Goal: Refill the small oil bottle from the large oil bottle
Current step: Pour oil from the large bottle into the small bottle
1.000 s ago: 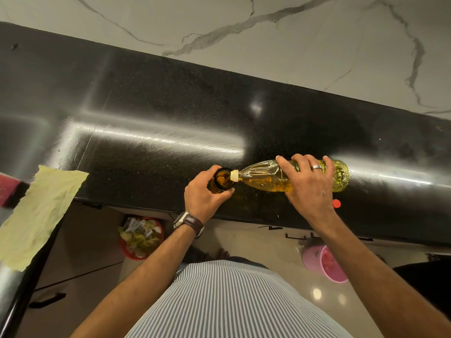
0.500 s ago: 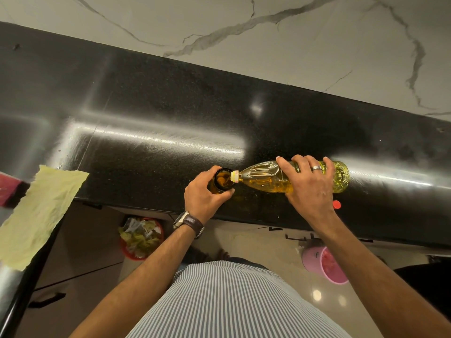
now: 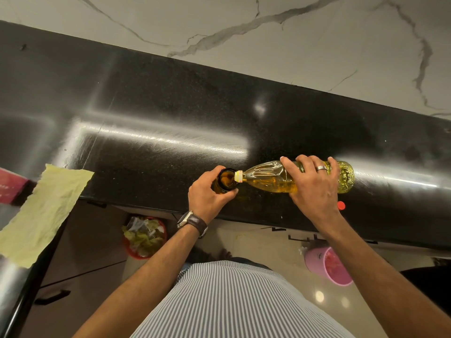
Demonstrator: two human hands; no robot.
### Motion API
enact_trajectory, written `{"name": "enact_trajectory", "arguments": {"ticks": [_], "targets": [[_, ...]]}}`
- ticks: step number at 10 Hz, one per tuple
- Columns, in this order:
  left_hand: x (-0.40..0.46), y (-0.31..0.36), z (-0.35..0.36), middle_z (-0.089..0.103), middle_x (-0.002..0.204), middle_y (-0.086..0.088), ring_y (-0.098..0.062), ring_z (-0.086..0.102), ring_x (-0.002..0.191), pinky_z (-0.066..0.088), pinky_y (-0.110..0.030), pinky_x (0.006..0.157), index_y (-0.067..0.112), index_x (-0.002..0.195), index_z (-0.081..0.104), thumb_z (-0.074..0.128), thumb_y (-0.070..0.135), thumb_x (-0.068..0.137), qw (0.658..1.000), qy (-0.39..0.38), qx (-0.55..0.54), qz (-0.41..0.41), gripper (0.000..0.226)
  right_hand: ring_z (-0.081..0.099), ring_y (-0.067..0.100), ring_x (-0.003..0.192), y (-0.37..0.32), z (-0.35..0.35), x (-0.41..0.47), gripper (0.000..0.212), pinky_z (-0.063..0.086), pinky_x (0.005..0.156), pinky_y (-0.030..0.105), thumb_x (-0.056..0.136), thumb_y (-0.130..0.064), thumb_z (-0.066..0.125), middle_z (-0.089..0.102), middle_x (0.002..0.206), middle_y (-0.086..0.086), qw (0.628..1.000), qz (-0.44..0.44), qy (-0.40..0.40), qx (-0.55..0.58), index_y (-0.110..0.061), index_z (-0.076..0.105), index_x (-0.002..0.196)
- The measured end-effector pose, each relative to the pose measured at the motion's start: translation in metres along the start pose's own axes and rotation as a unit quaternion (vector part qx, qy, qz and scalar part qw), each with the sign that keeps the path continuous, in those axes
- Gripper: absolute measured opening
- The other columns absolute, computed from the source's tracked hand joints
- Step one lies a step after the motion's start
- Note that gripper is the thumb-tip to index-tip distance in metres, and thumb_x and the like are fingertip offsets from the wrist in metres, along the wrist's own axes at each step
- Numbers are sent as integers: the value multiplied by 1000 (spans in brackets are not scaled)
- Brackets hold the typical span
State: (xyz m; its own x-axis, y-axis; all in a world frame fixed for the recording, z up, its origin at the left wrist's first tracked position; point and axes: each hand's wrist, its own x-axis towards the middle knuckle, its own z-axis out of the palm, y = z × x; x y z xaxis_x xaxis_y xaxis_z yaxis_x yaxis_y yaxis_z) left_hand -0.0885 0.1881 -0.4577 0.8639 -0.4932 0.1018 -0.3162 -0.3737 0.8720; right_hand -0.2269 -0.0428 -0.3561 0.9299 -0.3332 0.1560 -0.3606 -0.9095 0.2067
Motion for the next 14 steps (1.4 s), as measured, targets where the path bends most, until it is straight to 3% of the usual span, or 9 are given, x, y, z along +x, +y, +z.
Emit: {"name": "enact_trajectory", "arguments": {"ticks": [6, 8, 14], "targets": [[-1, 3, -1, 72, 115, 6, -7, 64, 104, 59, -28, 87, 29, 133, 62, 74, 62, 75, 1000, 2, -5, -2, 67, 53, 34, 130, 0, 1, -1, 89, 30, 112, 66, 73, -33, 91, 58, 139, 12, 1000, 0, -2, -1, -31, 45, 149], [0, 3, -1, 72, 114, 6, -9, 64, 104, 61, -35, 87, 28, 132, 63, 78, 56, 76, 1000, -1, 0, -6, 65, 53, 34, 130, 1, 1, -1, 88, 30, 112, 65, 74, -34, 91, 58, 139, 12, 1000, -1, 0, -4, -31, 45, 149], [-1, 1, -1, 71, 116, 7, -8, 64, 105, 60, -34, 88, 27, 134, 63, 85, 49, 77, 1000, -2, 5, -10, 64, 53, 34, 130, 0, 0, -1, 88, 30, 112, 65, 73, -31, 91, 58, 139, 11, 1000, 0, 3, -2, -31, 46, 148]]}}
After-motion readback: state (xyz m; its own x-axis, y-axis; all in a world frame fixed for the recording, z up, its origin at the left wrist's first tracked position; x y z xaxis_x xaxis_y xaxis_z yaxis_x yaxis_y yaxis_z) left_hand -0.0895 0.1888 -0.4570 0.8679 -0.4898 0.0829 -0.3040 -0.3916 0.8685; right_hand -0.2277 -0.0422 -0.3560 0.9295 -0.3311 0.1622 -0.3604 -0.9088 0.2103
